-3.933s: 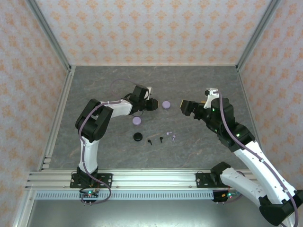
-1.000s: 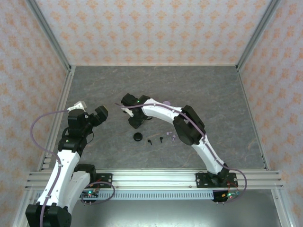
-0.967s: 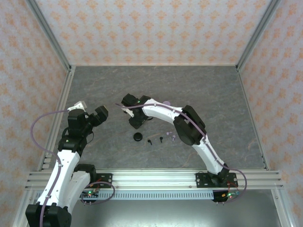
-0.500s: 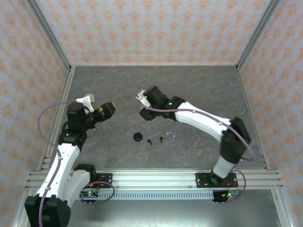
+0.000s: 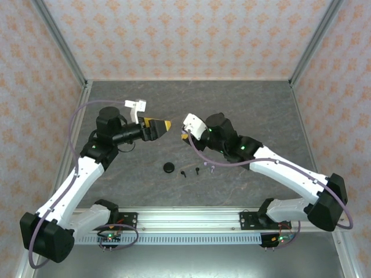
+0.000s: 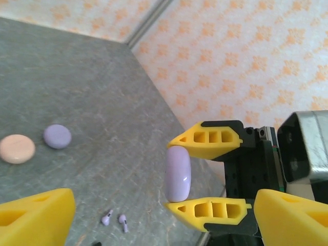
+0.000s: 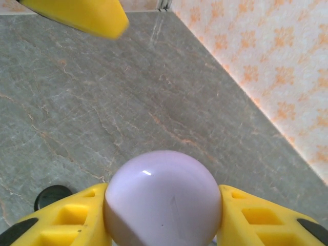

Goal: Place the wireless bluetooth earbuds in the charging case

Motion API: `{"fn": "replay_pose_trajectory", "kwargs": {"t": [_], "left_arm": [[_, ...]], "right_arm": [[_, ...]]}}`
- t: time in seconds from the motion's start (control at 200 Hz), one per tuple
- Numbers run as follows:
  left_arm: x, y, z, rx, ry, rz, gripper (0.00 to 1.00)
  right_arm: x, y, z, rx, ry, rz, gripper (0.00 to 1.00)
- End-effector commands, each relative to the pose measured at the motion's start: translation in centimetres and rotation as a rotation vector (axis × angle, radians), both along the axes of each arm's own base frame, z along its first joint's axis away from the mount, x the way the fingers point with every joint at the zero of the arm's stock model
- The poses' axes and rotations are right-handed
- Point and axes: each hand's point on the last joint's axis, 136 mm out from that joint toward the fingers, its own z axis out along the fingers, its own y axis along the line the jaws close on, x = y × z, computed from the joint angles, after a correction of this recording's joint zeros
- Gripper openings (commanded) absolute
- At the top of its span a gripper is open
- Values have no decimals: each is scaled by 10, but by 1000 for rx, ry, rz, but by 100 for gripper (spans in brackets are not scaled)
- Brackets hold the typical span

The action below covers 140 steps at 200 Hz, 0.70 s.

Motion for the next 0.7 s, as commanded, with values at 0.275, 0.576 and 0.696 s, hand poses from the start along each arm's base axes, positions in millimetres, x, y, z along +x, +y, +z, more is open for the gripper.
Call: {"fn": "replay_pose_trajectory", "kwargs": {"t": [0.275, 0.576, 0.696], "left_arm": [[-8, -51, 16, -10, -46, -177, 78], [-9, -71, 10, 5, -26, -232, 59], [-8, -74, 5, 20, -10, -244, 50]], "right_arm": [[-11, -1, 32, 66, -158, 76, 45], [-11, 1, 31, 74, -163, 84, 45], [-9, 0, 32, 76, -166, 72, 45]]}}
